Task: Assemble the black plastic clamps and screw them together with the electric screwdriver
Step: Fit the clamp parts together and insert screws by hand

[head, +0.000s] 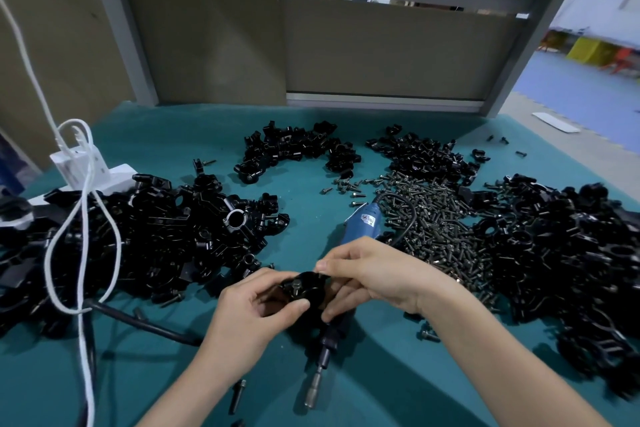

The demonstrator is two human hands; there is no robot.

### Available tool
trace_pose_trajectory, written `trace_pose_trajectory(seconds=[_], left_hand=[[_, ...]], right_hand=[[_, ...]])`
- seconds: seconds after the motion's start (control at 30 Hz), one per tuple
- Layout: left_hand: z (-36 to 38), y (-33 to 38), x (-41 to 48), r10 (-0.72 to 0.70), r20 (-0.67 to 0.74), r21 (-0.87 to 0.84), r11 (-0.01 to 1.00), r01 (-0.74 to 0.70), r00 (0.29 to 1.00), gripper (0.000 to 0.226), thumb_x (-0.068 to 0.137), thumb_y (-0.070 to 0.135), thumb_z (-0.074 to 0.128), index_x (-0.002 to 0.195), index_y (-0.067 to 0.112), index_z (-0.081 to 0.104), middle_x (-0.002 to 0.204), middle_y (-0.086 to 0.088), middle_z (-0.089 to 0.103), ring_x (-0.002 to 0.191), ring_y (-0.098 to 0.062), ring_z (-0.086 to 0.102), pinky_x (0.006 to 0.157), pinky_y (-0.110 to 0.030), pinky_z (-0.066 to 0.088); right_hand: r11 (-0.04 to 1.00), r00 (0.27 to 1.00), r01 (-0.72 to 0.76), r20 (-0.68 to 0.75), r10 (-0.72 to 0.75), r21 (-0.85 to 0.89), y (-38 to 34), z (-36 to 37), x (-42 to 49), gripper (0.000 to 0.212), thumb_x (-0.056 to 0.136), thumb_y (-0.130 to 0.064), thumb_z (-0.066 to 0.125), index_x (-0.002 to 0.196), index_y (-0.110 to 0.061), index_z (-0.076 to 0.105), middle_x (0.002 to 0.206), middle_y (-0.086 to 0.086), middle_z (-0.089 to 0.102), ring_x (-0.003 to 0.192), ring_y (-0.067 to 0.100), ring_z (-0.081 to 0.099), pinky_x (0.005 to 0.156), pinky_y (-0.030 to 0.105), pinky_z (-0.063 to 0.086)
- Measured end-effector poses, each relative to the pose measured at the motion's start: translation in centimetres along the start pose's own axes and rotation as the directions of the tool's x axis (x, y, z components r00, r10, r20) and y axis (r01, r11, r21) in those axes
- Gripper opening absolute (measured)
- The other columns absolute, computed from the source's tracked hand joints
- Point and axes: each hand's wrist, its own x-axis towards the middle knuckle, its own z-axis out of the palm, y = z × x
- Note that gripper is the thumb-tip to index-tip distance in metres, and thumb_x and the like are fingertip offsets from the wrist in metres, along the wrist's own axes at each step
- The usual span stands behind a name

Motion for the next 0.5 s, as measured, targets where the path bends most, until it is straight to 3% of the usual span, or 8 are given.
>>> trace_pose_trajectory(seconds=[0.1,0.2,0.3,0.5], left_hand=[[-0.1,0.3,-0.2,0.055,-0.035,-0.031,0.998,-0.057,0.998,0.027,0.064,0.019,0.076,0.091,0.019,0.075,0.092,-0.003,0.070,0.086,-0.016,0.067,0.079,-0.019,0.051],[0.0,0.8,-0.3,0.106,-0.060,-0.056,0.992,-0.110,0.993,0.026,0.068,0.018,0.076,0.094,0.022,0.075,0.092,0.000,0.070,0.088,-0.014,0.067,0.079,-0.018,0.050],[0.0,1.2,-0.3,0.133,-0.092,-0.056,0.989,-0.139,0.987,0.028,0.075,0.028,0.082,0.102,0.030,0.074,0.096,0.000,0.067,0.090,-0.014,0.064,0.082,-0.017,0.048],[1.2,2.2,-0.5,0.176,-0.182,-0.080,0.978,-0.193,0.967,0.025,0.075,0.048,0.063,0.099,0.044,0.065,0.100,0.006,0.065,0.090,-0.009,0.063,0.083,-0.023,0.050]], right_hand=[[0.989,0.999,-0.028,0.026,0.025,0.147,-0.2,0.6,-0.2,0.026,0.097,-0.020,0.055,0.097,0.003,0.067,0.086,0.021,0.071,0.067,0.028,0.071,0.062,0.026,0.057],[0.943,0.998,-0.006,-0.055,0.026,0.332,-0.1,1.4,-0.1,0.020,0.091,-0.019,0.062,0.076,-0.007,0.069,0.068,0.011,0.059,0.055,0.023,0.064,0.052,0.027,0.055],[0.883,0.995,0.049,-0.104,0.000,0.466,0.2,2.3,0.1,0.029,0.088,-0.019,0.065,0.059,-0.015,0.069,0.063,0.008,0.051,0.048,0.019,0.055,0.046,0.023,0.050],[0.839,0.983,0.167,-0.152,-0.102,0.518,-0.2,4.0,0.0,0.026,0.086,-0.019,0.064,0.062,-0.013,0.073,0.063,0.008,0.052,0.049,0.016,0.055,0.047,0.021,0.049]])
